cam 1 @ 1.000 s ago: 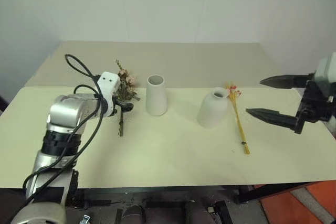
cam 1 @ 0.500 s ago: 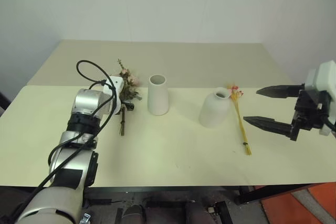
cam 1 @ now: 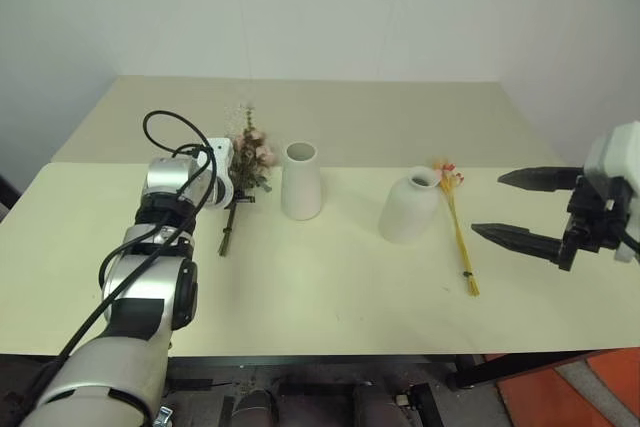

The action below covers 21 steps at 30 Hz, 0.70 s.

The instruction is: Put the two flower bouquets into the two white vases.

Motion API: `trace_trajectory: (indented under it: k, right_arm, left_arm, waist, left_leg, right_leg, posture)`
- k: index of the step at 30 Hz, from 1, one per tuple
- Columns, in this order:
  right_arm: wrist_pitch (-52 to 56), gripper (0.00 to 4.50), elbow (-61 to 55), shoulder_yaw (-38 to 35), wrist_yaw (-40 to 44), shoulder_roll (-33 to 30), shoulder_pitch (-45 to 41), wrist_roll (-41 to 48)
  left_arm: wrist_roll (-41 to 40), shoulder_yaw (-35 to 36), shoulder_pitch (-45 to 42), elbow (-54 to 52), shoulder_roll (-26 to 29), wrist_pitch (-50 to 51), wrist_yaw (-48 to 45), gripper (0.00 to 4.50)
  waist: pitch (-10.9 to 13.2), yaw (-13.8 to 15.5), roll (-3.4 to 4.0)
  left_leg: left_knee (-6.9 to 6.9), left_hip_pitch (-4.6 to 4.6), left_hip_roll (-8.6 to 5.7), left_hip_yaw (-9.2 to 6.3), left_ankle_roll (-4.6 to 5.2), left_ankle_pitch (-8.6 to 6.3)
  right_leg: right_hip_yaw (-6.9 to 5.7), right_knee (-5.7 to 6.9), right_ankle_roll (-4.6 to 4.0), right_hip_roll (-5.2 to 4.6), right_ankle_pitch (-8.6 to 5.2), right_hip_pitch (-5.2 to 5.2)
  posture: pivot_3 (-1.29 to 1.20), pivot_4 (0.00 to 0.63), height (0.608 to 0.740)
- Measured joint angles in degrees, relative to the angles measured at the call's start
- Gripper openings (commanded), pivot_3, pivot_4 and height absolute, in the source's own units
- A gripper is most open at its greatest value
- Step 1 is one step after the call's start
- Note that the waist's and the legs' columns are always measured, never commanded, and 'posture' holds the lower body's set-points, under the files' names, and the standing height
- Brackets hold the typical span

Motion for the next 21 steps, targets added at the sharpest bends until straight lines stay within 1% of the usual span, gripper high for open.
trace_trajectory:
  k: [3,5,9,10,11,12,13,15,18,19,21]
  right_arm:
    - [-0.21,4.50,0.01,0.00,-0.02,0.20,0.11,-0.11]
    - [-0.42,4.50,0.03,0.00,-0.05,0.49,0.25,-0.38]
    - [-1.18,4.50,0.20,0.01,-0.02,0.74,0.29,-1.34]
    - [-1.48,4.50,0.23,0.02,-0.01,0.86,0.34,-1.59]
    - [-1.76,4.50,0.23,0.04,-0.01,1.14,0.35,-1.88]
    - [-2.30,4.50,0.22,0.05,0.00,1.56,0.35,-2.15]
    - [-2.71,4.50,0.22,0.07,-0.02,1.95,0.39,-2.37]
    - [-2.92,4.50,0.00,0.11,-0.08,2.35,0.53,-2.40]
    - [-2.98,4.50,-1.11,-0.12,-0.53,3.33,2.04,-2.47]
    - [-2.97,4.50,-1.50,-0.12,-0.83,3.95,2.72,-2.47]
    - [-2.96,4.50,-2.30,-0.26,-1.54,4.51,3.45,-2.45]
  left_arm:
    - [0.02,2.20,0.02,-0.06,-0.06,-1.09,3.30,0.09]
    - [-0.15,5.65,0.47,-1.06,-0.57,-4.95,7.41,0.09]
    - [-3.55,14.76,0.50,-4.97,-2.93,-17.76,14.26,0.09]
    - [-4.55,16.60,0.79,-6.55,-4.14,-23.21,14.40,0.09]
    - [-5.28,17.47,1.24,-8.18,-5.44,-29.18,13.78,0.09]
    - [-5.95,18.18,2.27,-10.69,-7.25,-37.42,12.05,0.09]
    - [-7.78,19.43,2.49,-12.24,-8.91,-43.57,9.78,0.09]
    - [-13.45,22.64,1.61,-13.97,-11.21,-51.09,4.39,0.09]
    - [-23.98,29.04,-1.35,-14.33,-14.28,-57.50,-3.60,0.09]
    - [-27.57,30.84,-2.64,-14.25,-15.17,-57.93,-5.32,0.09]
    - [-32.03,32.58,-4.22,-13.43,-15.49,-57.60,-6.82,0.09]
  waist:
    - [0.00,-0.09,0.00]
    - [0.01,-0.06,-0.01]
    - [0.01,0.32,-0.01]
    - [0.01,0.44,-0.01]
    - [0.01,0.60,-0.02]
    - [0.01,0.92,-0.01]
    - [0.01,1.16,-0.02]
    - [0.01,1.52,-0.02]
    - [0.01,1.61,-0.02]
    - [0.01,1.63,-0.02]
    - [0.01,1.62,-0.01]
  left_leg:
    - [0.00,0.00,0.00,-0.01,0.00,0.00]
    - [0.00,0.00,0.00,-0.02,0.00,0.00]
    - [0.00,-0.02,-0.01,-0.02,-0.02,0.01]
    - [0.00,-0.04,-0.01,-0.02,-0.02,0.01]
    - [0.00,-0.07,-0.01,-0.02,-0.03,0.01]
    - [0.00,-0.06,-0.01,0.00,-0.04,0.01]
    - [0.00,-0.09,-0.01,0.01,-0.05,0.01]
    - [0.01,-0.09,-0.02,0.03,-0.05,0.01]
    - [0.05,-0.08,-0.02,0.00,-0.05,0.02]
    - [0.08,-0.07,-0.02,0.00,-0.04,0.02]
    - [0.11,-0.04,-0.05,-0.01,-0.04,0.02]
  right_leg:
    - [0.00,0.00,0.01,0.00,0.01,0.00]
    - [0.00,0.01,0.02,0.00,0.02,0.00]
    - [0.00,-0.04,0.03,-0.01,0.05,0.01]
    - [-0.01,-0.07,0.03,-0.01,0.06,0.01]
    - [-0.02,-0.10,-0.09,-0.02,0.14,0.01]
    - [-0.01,-0.13,-0.33,-0.03,0.31,0.02]
    - [-0.01,-0.15,-0.37,-0.03,0.35,0.01]
    - [0.00,-0.18,-0.38,-0.02,0.38,0.02]
    - [-0.01,-0.16,-0.19,-0.01,0.27,0.04]
    - [-0.01,-0.16,0.08,-0.02,0.11,0.07]
    - [0.02,-0.15,0.14,-0.03,0.11,0.11]
  posture:
    - [0.00,0.150,0.740]
    - [0.00,0.150,0.740]
    - [0.00,0.150,0.740]
    - [0.00,0.150,0.740]
    - [0.00,0.150,0.740]
    - [0.00,0.150,0.740]
    - [0.00,0.150,0.740]
    - [0.00,0.150,0.740]
    - [0.00,0.150,0.740]
    - [0.00,0.150,0.740]
    - [0.00,0.150,0.740]
